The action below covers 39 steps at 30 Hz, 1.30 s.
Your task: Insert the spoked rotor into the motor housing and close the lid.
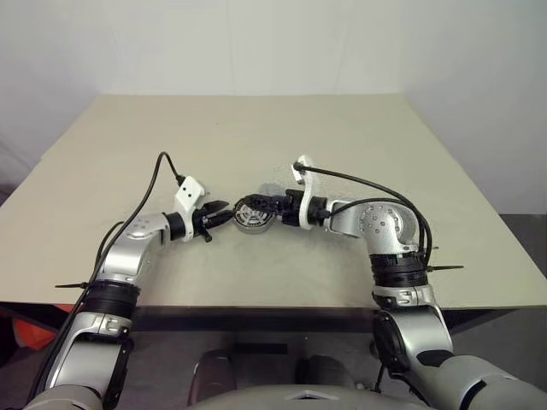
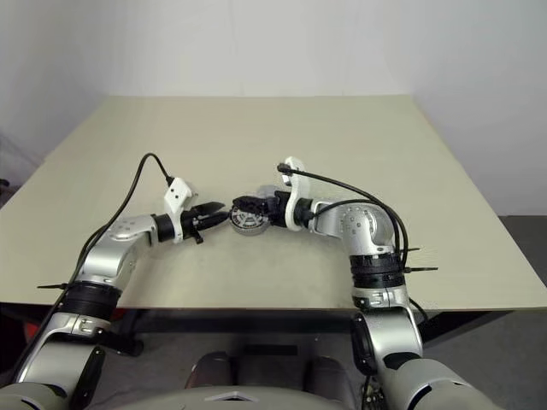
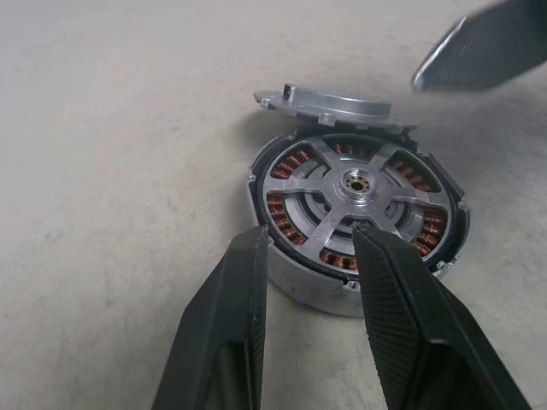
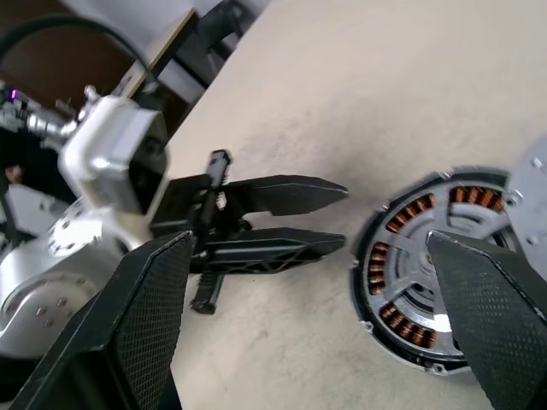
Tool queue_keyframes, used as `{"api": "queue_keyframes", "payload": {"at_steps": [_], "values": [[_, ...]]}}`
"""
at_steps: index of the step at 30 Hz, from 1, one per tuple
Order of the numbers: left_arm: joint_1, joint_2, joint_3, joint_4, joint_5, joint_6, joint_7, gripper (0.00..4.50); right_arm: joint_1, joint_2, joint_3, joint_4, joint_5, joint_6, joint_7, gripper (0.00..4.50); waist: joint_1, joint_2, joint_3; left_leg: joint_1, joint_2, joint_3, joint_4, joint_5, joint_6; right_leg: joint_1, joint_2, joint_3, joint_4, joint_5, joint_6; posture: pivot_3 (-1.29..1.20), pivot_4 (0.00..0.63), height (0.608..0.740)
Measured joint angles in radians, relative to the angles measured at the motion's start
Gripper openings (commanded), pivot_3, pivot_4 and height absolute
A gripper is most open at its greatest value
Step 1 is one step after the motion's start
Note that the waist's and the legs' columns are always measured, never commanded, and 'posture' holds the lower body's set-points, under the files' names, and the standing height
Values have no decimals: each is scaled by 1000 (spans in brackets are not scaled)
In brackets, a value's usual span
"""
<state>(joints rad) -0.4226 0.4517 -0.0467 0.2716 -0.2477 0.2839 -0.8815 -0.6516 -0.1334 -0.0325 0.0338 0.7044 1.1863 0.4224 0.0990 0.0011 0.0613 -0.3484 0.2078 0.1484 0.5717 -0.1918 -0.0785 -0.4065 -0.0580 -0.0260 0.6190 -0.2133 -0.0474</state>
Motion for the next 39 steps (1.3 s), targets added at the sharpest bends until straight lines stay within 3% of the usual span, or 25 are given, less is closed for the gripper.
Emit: {"api": "queue_keyframes", "payload": {"at_steps": [4,8,14,25,33,36,39], "values": [[0,-2,0,0,0,0,0,1657,0,-26,51,7,-67,-87,20,4481,0,0,0,0,0,0,0,0,0,0,0,0,0,0,0,0,0,740],[-2,-9,0,1,0,0,0,1657,-2,-20,59,166,-189,-309,15,4481,-1,0,0,0,0,0,2,0,0,0,0,0,1,0,0,0,0,740],[-2,-22,-1,0,-1,3,1,1657,-46,-3,45,386,-273,-484,40,4481,-4,0,0,-2,0,0,2,0,1,0,0,0,1,0,-1,0,0,740],[1,-22,0,-8,-1,9,9,1657,-76,31,28,596,-351,-650,84,4481,-4,0,0,-1,0,0,4,-2,3,0,0,0,2,0,-1,0,0,740],[16,-21,0,-32,-1,14,12,1657,-76,47,28,643,-403,-731,103,4481,-5,0,0,-1,1,0,4,-2,3,0,0,0,3,0,-1,0,0,740],[21,-21,0,-43,-1,20,13,1657,-77,49,25,660,-415,-749,106,3849,-5,0,0,-1,1,0,4,-2,3,1,0,0,3,0,-1,0,0,740],[22,-21,0,-43,-1,23,14,1657,-82,48,25,671,-429,-762,113,2945,-7,0,0,0,1,1,4,-2,3,1,0,0,3,0,-1,0,0,740]]}}
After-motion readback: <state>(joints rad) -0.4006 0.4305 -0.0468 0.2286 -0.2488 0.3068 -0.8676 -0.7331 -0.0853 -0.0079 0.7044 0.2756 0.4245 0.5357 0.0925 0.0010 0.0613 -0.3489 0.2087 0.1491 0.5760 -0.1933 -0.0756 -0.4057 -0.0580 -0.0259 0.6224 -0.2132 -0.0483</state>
